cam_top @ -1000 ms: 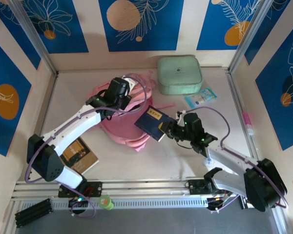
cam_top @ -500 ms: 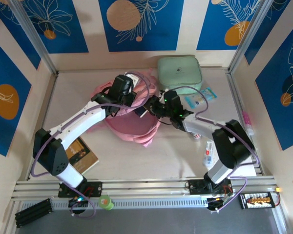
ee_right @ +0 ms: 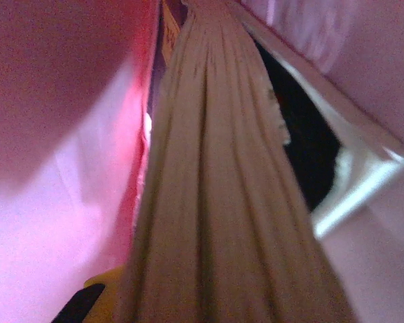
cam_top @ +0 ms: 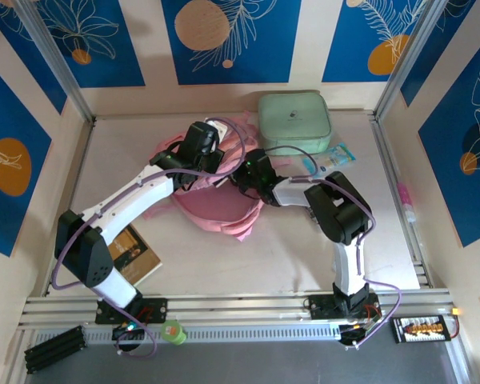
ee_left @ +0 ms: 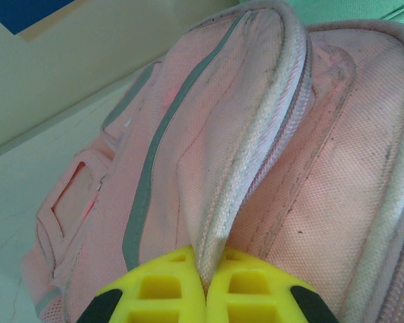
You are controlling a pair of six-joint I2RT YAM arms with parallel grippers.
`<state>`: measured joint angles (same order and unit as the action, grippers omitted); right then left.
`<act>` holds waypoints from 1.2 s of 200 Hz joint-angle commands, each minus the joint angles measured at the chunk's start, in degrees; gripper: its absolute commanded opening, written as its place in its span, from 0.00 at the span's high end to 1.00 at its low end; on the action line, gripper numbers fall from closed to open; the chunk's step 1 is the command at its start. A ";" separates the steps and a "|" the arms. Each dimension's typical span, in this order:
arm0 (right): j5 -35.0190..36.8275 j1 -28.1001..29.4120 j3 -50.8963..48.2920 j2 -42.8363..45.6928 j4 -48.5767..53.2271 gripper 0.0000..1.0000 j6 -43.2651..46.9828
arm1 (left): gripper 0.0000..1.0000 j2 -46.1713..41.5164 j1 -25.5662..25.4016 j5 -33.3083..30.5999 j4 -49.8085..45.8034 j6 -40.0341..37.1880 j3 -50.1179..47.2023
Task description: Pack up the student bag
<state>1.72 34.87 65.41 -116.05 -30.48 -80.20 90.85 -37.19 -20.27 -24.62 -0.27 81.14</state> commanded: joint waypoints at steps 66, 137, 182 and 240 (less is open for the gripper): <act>-1.71 0.72 11.04 -10.10 -7.80 0.70 -7.63 | 0.97 -3.39 0.07 1.43 7.19 0.19 1.53; -5.96 -1.65 -6.71 6.06 -6.34 0.40 -8.19 | 0.96 -2.79 0.59 1.94 7.93 0.44 -0.29; -4.59 -2.08 -21.32 21.32 2.49 0.39 -4.34 | 0.96 -1.69 1.33 2.87 9.03 1.91 -3.26; 11.96 -3.06 -35.53 39.76 19.72 0.36 8.61 | 0.91 8.33 2.78 16.16 11.70 3.96 -0.54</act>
<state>4.82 32.80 32.36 -82.21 -22.00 -79.35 95.00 -35.09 -9.78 -18.79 1.93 77.58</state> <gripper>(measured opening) 0.617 0.082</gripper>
